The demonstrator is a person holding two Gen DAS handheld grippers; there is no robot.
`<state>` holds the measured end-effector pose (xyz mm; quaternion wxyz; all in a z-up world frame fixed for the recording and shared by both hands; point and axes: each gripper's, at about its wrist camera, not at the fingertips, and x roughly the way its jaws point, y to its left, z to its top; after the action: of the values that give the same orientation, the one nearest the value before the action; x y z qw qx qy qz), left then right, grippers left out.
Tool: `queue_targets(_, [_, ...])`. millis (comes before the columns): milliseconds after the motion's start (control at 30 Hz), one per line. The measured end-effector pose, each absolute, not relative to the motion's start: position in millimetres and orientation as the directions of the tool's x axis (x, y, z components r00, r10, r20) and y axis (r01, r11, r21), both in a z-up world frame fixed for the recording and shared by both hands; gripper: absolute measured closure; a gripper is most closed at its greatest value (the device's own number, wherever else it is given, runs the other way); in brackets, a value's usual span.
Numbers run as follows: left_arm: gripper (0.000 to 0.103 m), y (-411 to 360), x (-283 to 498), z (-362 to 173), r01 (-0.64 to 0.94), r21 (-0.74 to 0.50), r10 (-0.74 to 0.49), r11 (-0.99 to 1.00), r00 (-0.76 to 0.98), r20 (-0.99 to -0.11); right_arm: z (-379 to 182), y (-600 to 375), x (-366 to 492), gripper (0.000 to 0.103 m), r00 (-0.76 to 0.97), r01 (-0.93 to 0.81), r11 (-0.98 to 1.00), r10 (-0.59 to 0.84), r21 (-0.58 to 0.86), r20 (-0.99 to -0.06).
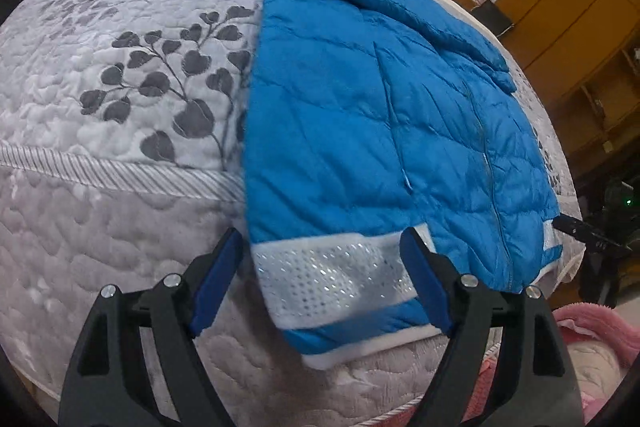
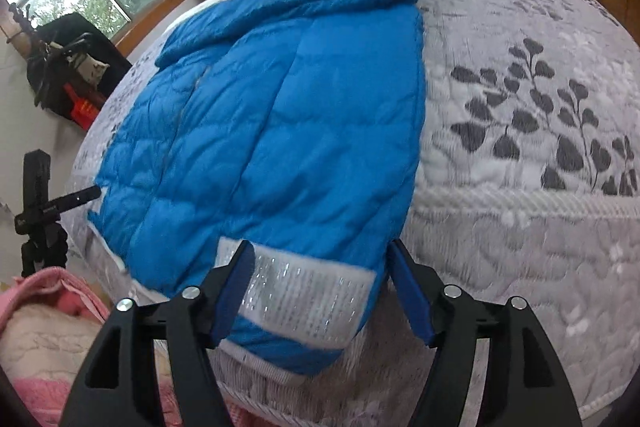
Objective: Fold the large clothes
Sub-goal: 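Grasp the jacket hem with both tools and lift it toward the collar, then carry the white-banded hem with both tools over the jacket toward the collar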
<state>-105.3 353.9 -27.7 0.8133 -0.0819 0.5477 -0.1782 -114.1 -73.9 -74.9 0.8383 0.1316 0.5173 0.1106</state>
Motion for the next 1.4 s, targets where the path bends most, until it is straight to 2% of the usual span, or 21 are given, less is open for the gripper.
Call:
queue_targets(133, [0.023,346,-110,-28,0.224,-0.337,-0.396,0.915,0.328,-0.857,-80,-71,-120,0.033,0.441,-0.052,0.937,0.333,0.347,-0.834])
queue_targets(300, [0.023,345,-112,-31,0.224,-0.337,-0.397,0.914,0.333,-0.855,-83,-67,-122,0.039,0.446,-0.070,0.941,0.327,0.332,-0.833])
queue_targets(400, [0.024,343,-114,-32,0.227,-0.320,-0.383,0.920,0.342,-0.858,-84,-68,-122,0.052,0.451,-0.076,0.937,0.338,0.342,-0.826])
queue_targets(433, [0.031,340,-114,-32,0.228,-0.309,-0.373,0.924,0.346,-0.861,-84,-68,-122,0.058,0.453,-0.078,0.936,0.340,0.344,-0.824])
queue_targets(467, [0.042,340,-115,-31,0.228,-0.296,-0.362,0.928,0.353,-0.863,-83,-67,-123,0.066,0.455,-0.084,0.932,0.350,0.352,-0.819])
queue_targets(500, [0.047,340,-116,-29,0.225,-0.296,-0.361,0.928,0.358,-0.861,-81,-67,-124,0.069,0.460,-0.090,0.928,0.360,0.360,-0.812])
queue_targets(533, [0.056,341,-116,-28,0.223,-0.306,-0.370,0.926,0.360,-0.857,-79,-68,-124,0.076,0.467,-0.092,0.930,0.357,0.357,-0.809])
queue_targets(567, [0.066,343,-116,-26,0.218,-0.312,-0.374,0.925,0.364,-0.853,-76,-69,-125,0.080,0.474,-0.095,0.929,0.359,0.359,-0.804])
queue_targets(600, [0.068,344,-115,-24,0.214,-0.318,-0.378,0.923,0.368,-0.850,-72,-71,-125,0.081,0.480,-0.099,0.921,0.376,0.377,-0.792])
queue_targets(667, [0.081,347,-113,-19,0.209,-0.345,-0.401,0.915,0.377,-0.835,-66,-75,-125,0.087,0.491,-0.104,0.908,0.401,0.406,-0.773])
queue_targets(767, [0.087,354,-109,-3,0.221,-0.421,-0.476,0.880,0.405,-0.781,-52,-80,-123,0.089,0.515,-0.130,0.889,0.439,0.439,-0.736])
queue_targets(1133, [0.090,344,-82,60,0.334,-0.468,-0.574,0.818,0.526,-0.627,25,-85,-98,0.091,0.619,-0.236,0.859,0.493,0.454,-0.611])
queue_targets(1400, [0.090,336,-8,93,0.356,-0.491,-0.603,0.795,0.553,-0.575,64,-104,-27,0.092,0.629,-0.243,0.840,0.517,0.485,-0.580])
